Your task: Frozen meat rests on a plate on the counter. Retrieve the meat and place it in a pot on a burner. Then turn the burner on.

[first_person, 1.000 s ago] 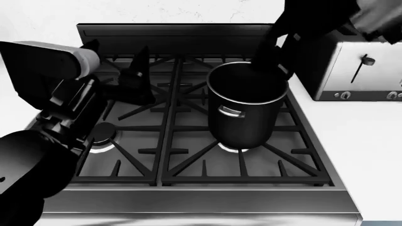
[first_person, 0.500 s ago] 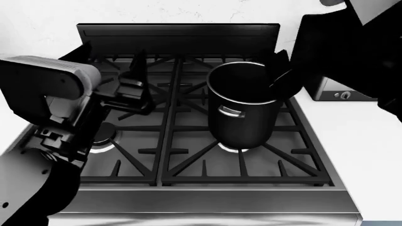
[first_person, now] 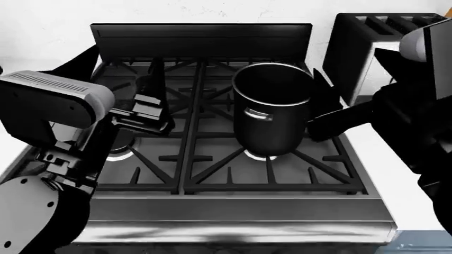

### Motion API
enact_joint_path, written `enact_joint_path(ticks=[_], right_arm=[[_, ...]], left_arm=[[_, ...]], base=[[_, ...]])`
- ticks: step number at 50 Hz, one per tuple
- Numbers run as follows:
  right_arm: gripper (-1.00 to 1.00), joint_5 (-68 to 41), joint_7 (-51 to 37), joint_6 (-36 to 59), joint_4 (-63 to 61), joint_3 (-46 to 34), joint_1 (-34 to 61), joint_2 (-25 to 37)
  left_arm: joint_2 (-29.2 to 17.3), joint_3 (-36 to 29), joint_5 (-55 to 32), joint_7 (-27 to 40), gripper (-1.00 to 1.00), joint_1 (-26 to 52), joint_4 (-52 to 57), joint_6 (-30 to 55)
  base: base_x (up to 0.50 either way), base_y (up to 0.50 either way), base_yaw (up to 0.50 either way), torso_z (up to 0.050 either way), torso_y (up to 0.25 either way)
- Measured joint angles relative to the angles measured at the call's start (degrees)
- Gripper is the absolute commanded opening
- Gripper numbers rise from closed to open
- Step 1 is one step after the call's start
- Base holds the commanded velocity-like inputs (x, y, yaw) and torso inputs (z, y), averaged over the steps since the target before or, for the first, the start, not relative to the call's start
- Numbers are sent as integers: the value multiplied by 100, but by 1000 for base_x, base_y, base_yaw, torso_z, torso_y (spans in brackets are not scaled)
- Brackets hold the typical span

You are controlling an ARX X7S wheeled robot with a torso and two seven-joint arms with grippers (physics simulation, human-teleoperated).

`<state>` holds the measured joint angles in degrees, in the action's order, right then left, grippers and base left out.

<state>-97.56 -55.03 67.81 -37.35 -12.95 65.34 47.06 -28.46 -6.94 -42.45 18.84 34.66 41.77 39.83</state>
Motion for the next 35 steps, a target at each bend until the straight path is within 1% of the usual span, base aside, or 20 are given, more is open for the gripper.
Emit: enact_joint_path(ticks=[13, 28, 35], right_arm=[[100, -89, -222, -221, -254, 118, -232, -14], [100, 45, -205, -406, -417, 218, -458, -41], [100, 115, -165, -510, -497, 294, -596, -36]], left_arm=[[-44, 20, -140, -14, 100, -8, 82, 21], [-26, 5, -173, -9, 100, -88, 49, -31], [34, 25, -190, 27, 100, -190, 40, -108]], base=[[-500, 0, 0, 0, 0], [-500, 0, 0, 0, 0], [-37, 0, 0, 0, 0]])
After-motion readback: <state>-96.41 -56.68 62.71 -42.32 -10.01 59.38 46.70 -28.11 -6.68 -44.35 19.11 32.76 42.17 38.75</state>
